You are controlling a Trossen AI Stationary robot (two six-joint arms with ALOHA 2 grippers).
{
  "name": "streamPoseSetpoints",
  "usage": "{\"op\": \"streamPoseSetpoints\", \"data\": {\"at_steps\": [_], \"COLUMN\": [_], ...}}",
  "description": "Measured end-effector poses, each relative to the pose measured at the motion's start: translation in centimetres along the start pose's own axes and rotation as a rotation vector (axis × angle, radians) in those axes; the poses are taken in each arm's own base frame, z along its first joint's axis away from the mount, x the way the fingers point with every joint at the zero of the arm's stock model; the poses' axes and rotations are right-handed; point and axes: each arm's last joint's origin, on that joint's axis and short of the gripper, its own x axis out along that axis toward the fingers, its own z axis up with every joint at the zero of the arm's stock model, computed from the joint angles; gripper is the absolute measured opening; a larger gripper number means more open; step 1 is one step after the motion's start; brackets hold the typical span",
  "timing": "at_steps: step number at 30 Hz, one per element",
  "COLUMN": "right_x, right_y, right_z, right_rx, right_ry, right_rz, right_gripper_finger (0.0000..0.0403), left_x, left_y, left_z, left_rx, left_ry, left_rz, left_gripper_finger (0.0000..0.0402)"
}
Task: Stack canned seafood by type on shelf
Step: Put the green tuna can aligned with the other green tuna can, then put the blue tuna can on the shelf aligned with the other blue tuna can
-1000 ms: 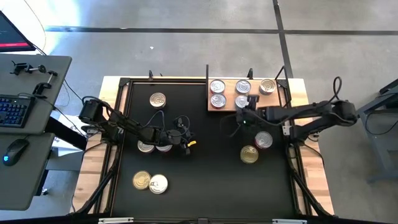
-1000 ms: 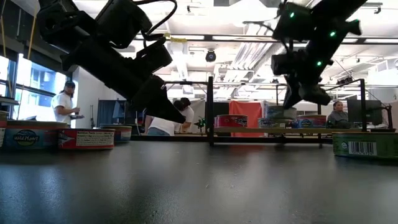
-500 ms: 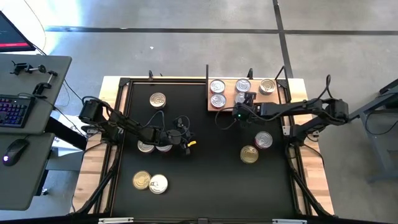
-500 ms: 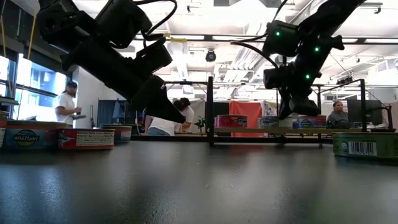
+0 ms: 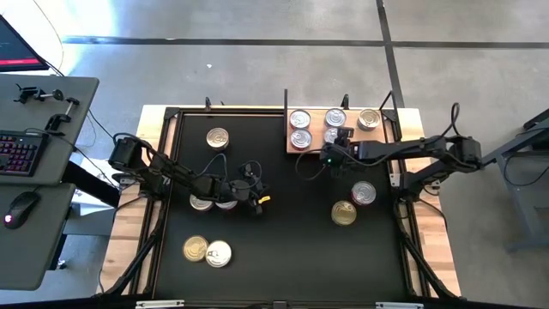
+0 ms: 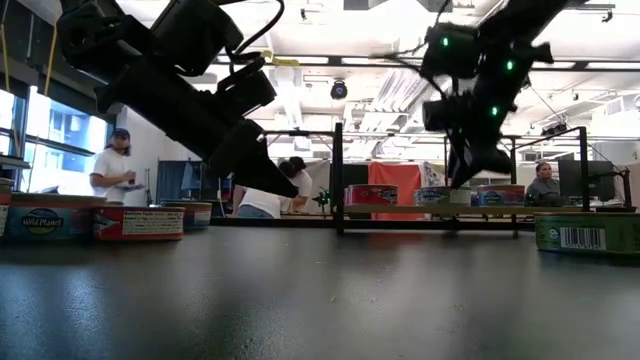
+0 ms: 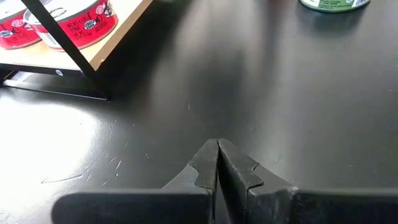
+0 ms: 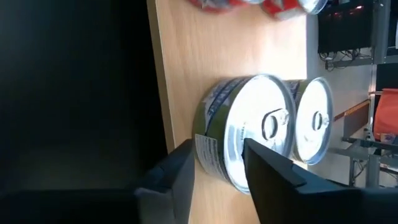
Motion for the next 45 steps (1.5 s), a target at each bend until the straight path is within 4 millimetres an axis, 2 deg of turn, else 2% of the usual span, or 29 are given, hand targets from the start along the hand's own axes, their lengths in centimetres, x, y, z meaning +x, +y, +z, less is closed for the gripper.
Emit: {"op": "streamPoseSetpoints", "data": {"at_steps": [5, 9, 12, 17, 21, 26, 30, 35, 40, 45], "right_x": [-2.6, -4.4, -4.9, -5.2, -5.7, -6.4, -6.9, -7.3, -7.3, -7.3], "right_y": [-0.7, 0.3, 2.1, 6.4, 9.4, 11.7, 12.6, 12.9, 12.9, 12.9], "right_z": [1.7, 3.1, 3.6, 3.2, 2.0, 0.1, -0.8, -1.0, -0.9, -0.9], "right_rx": [0.077, 0.152, 0.216, 0.326, 0.435, 0.525, 0.561, 0.563, 0.565, 0.564], "right_ry": [-0.037, -0.154, -0.307, -0.540, -0.726, -0.860, -0.876, -0.886, -0.887, -0.888], "right_rz": [0.010, 0.039, 0.090, 0.182, 0.271, 0.340, 0.324, 0.317, 0.315, 0.314], "right_gripper_finger": [0.0133, 0.0132, 0.0132, 0.0132, 0.0132, 0.0132, 0.0132, 0.0132, 0.0132, 0.0132], "left_x": [0.0, 0.0, -0.1, -0.2, -0.2, -1.1, -2.9, -5.5, -6.7, -6.0], "left_y": [0.0, -0.1, -0.2, -0.5, -0.5, 0.1, 2.3, 6.6, 10.3, 12.9], "left_z": [0.0, 0.0, 0.0, 0.0, -0.1, 0.6, 1.8, 2.4, 1.8, 0.8], "left_rx": [0.000, 0.002, 0.005, 0.015, 0.013, -0.019, -0.042, -0.096, -0.124, -0.146], "left_ry": [0.001, 0.000, -0.001, -0.003, -0.003, 0.003, 0.019, 0.128, 0.247, 0.351], "left_rz": [0.000, -0.003, -0.007, -0.014, -0.014, 0.010, 0.165, 0.318, 0.406, 0.457], "left_gripper_finger": [0.0003, 0.0003, 0.0003, 0.0003, 0.0003, 0.0003, 0.0003, 0.0017, 0.0069, 0.0142]}}
